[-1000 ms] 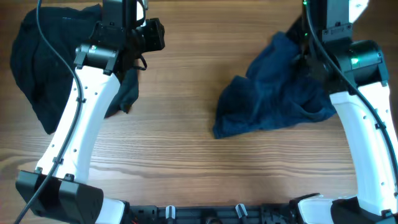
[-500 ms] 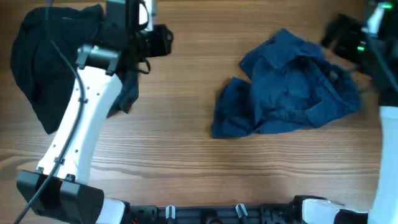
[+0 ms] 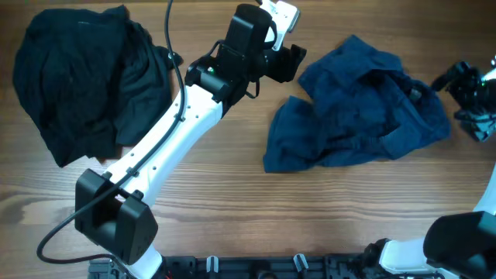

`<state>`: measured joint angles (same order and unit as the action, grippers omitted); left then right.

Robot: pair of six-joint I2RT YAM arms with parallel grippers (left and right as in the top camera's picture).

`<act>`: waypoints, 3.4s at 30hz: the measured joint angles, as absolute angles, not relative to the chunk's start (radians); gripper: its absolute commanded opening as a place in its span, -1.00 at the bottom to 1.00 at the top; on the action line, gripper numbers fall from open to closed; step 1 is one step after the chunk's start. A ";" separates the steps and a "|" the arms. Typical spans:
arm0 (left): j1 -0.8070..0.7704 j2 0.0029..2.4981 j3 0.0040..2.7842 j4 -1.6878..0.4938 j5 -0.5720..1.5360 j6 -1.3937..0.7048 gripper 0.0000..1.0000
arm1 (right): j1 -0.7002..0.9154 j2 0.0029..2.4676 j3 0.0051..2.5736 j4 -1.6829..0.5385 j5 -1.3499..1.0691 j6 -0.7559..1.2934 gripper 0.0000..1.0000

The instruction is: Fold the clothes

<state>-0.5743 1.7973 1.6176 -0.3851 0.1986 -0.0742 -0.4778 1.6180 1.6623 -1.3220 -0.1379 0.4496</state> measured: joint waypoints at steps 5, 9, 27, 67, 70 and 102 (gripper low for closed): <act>-0.574 1.798 1.618 -0.411 0.154 -0.071 0.33 | -0.558 1.618 1.510 -1.238 -0.155 0.502 0.94; -0.573 1.799 1.618 -0.448 0.123 -0.067 0.35 | -0.587 1.618 1.388 -1.109 -0.162 0.541 0.88; -0.573 1.800 1.618 -0.547 0.075 -0.064 0.36 | -0.588 1.744 1.246 -0.839 -0.236 0.566 0.59; -0.452 1.800 1.618 -0.331 0.255 -0.064 0.23 | -0.234 1.477 2.180 -1.614 -0.545 -0.185 -0.92; -0.413 1.800 1.618 -0.331 0.423 -0.065 0.30 | -0.234 1.446 2.182 -1.616 -0.530 -0.186 -0.91; -0.587 1.912 1.621 -0.865 0.602 0.370 0.46 | -0.234 1.462 2.182 -1.616 -0.515 -0.189 -0.91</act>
<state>-0.5873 1.9118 1.6211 -0.8654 0.6022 0.3698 -0.2340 1.4616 2.1822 -1.6157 -0.5148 -0.1886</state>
